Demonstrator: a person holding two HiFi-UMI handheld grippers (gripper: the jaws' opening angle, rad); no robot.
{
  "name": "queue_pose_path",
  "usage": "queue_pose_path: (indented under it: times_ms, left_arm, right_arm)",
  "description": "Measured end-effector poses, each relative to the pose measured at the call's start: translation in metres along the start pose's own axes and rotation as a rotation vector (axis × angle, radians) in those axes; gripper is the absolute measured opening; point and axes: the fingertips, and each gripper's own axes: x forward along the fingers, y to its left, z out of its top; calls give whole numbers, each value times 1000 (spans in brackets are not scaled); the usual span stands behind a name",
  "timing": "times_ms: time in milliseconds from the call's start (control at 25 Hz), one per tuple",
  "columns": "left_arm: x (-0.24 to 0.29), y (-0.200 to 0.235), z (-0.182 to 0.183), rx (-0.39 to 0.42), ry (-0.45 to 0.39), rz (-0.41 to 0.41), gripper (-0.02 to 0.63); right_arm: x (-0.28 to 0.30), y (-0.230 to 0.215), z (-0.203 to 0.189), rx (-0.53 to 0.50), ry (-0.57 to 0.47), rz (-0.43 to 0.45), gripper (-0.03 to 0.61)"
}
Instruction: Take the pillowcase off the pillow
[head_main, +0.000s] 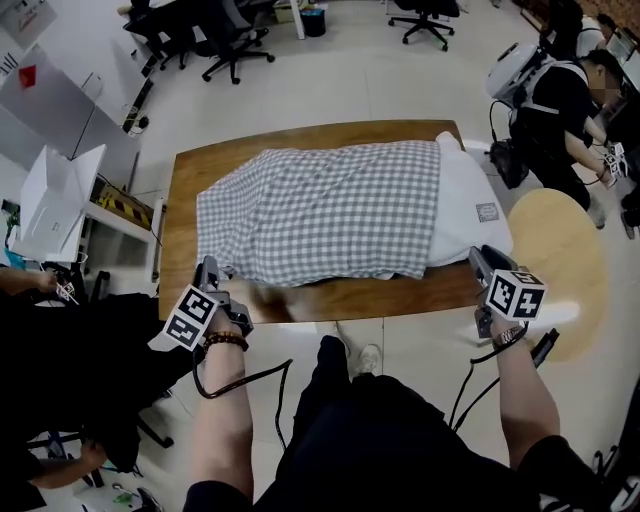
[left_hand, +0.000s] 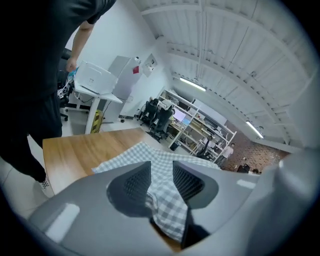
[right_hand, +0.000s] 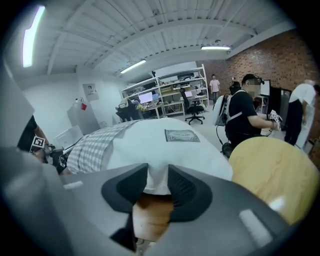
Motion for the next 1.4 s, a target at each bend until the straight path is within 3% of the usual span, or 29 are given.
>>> queue_pose_path:
  times_ms: [280,800,1200,1400]
  left_arm:
    - [-1,-34,20,60,-17,-61,140]
    - [-15,-110,30,206,23,-184,146]
    - [7,-152,63,359,122,-290,149]
    - [36,-150,99,455,188,-365,158]
  right_arm:
    - [-25,11,20,-31,-71,3,127]
    - [-47,42,73,-112,-144,56,127]
    - [-33,92,124,-189,-152,57,127]
    - [-2,144,151,-253,-142,35,127]
